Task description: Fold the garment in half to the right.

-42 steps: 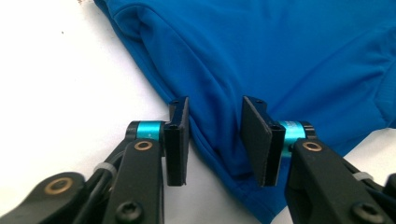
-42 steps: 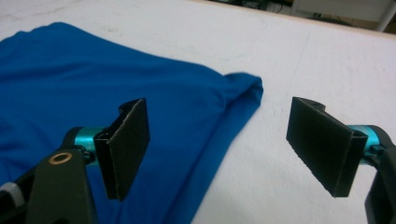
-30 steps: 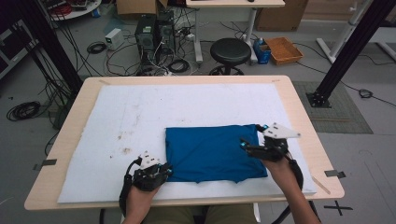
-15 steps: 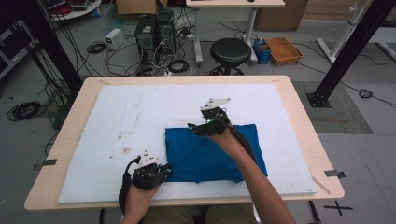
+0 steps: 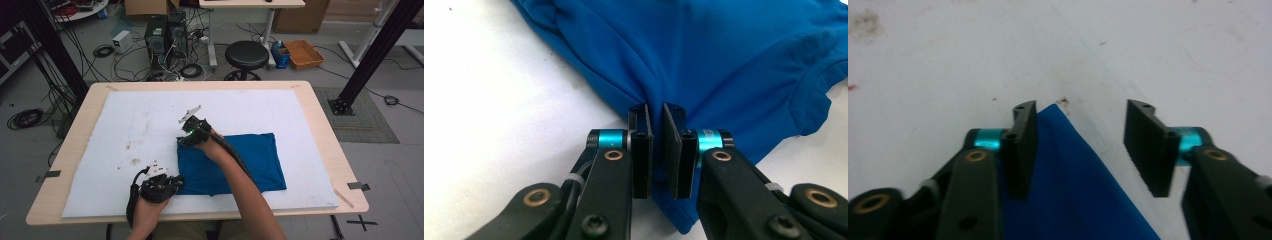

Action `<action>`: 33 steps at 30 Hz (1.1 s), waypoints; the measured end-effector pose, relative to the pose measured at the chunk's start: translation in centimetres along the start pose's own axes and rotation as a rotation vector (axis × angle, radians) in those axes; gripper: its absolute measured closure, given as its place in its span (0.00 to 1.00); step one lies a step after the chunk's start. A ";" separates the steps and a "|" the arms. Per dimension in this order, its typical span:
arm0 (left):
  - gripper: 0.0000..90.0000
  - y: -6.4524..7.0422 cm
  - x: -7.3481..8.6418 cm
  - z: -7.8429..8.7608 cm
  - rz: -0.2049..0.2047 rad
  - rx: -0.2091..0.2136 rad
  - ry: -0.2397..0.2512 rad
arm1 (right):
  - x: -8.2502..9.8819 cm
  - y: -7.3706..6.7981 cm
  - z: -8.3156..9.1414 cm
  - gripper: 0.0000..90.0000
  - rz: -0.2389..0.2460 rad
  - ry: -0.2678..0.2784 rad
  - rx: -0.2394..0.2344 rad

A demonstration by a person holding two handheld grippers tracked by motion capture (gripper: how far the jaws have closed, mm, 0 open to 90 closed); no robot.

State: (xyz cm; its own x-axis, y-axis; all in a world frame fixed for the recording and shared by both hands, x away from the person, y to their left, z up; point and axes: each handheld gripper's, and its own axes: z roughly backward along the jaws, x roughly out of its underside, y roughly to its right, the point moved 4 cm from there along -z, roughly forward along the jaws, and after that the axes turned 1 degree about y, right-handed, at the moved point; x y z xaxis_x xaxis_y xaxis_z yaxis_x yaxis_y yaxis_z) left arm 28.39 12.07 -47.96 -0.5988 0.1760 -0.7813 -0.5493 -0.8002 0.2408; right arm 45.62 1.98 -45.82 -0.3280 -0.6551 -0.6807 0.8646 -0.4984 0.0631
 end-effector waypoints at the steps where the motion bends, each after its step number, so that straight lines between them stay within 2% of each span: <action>1: 0.92 0.0 0.0 0.0 -0.002 0.001 0.000 | 0.1 -0.1 -0.4 0.64 0.014 -0.013 -0.002; 2: 0.92 0.0 0.0 0.0 -0.006 0.002 0.000 | 0.2 -0.3 -0.8 0.66 0.024 -0.030 -0.006; 3: 0.92 0.0 0.0 0.0 -0.009 0.002 -0.001 | 0.2 -0.3 -1.0 0.69 0.019 -0.020 -0.011; 8: 0.92 0.0 0.0 0.0 -0.025 0.002 -0.006 | 0.0 -0.8 -1.1 0.94 0.046 -0.025 -0.054; 10: 0.92 -0.1 -0.1 0.0 -0.020 0.007 -0.011 | 0.0 -0.9 -1.0 0.97 0.053 -0.030 -0.055; 14: 0.92 -0.3 -0.4 0.0 -0.015 0.033 0.003 | -0.1 -0.7 -0.5 0.97 0.023 -0.018 -0.060; 17: 0.93 -0.2 -0.9 0.4 0.003 0.072 0.038 | -0.3 -0.5 0.5 0.97 0.011 0.010 -0.065; 18: 0.93 -0.2 -1.2 0.6 0.008 0.095 0.060 | -0.4 -0.3 0.8 0.97 0.016 0.031 -0.068; 21: 0.93 0.5 -2.3 1.3 0.055 0.190 0.129 | -0.3 0.0 2.3 0.97 -0.011 0.082 -0.079; 22: 0.93 0.8 -2.6 1.4 0.054 0.210 0.144 | -0.2 0.2 2.8 0.97 -0.020 0.097 -0.085; 28: 0.93 3.3 -4.3 0.9 0.001 0.291 0.148 | 1.2 1.8 5.8 0.97 -0.097 0.181 -0.078; 31: 0.93 4.2 -5.2 0.0 0.010 0.348 0.141 | 2.1 2.9 7.6 0.97 -0.137 0.226 -0.072; 33: 0.93 4.8 -5.9 -0.6 0.013 0.369 0.139 | 2.9 3.7 8.8 0.97 -0.154 0.249 -0.056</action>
State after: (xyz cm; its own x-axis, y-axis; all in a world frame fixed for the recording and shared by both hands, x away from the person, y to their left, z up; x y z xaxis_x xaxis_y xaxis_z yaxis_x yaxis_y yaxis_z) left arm 29.63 6.81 -42.59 -0.5365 0.0672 -0.8412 -0.7296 -0.5378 0.4224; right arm 44.51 -6.77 -41.08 -0.3589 -0.4113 -0.8379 0.8340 -0.5445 -0.0900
